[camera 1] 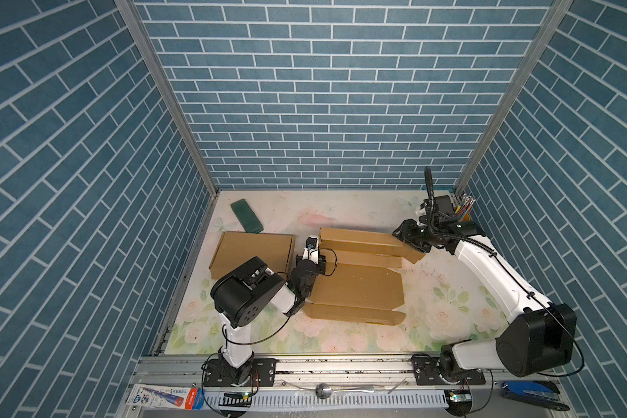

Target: Fold the paper box

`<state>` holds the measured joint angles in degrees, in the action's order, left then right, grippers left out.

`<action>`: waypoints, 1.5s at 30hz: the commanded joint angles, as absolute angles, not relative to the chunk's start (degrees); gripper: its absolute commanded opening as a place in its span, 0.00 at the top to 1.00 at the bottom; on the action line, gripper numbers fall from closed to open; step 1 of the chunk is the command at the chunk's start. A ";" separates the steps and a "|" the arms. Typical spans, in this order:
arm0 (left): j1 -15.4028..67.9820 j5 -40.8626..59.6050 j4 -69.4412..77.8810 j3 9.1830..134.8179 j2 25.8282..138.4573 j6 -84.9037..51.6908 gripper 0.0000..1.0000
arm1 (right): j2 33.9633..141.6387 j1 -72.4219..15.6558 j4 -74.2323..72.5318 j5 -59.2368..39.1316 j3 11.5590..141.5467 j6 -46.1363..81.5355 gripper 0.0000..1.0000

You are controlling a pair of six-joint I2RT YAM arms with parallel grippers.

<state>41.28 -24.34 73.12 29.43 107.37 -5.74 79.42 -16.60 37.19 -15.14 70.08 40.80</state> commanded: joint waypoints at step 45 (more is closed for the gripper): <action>41.66 -24.06 70.43 30.76 107.97 -4.49 1.00 | 82.71 -14.86 36.77 -22.37 72.48 37.35 0.52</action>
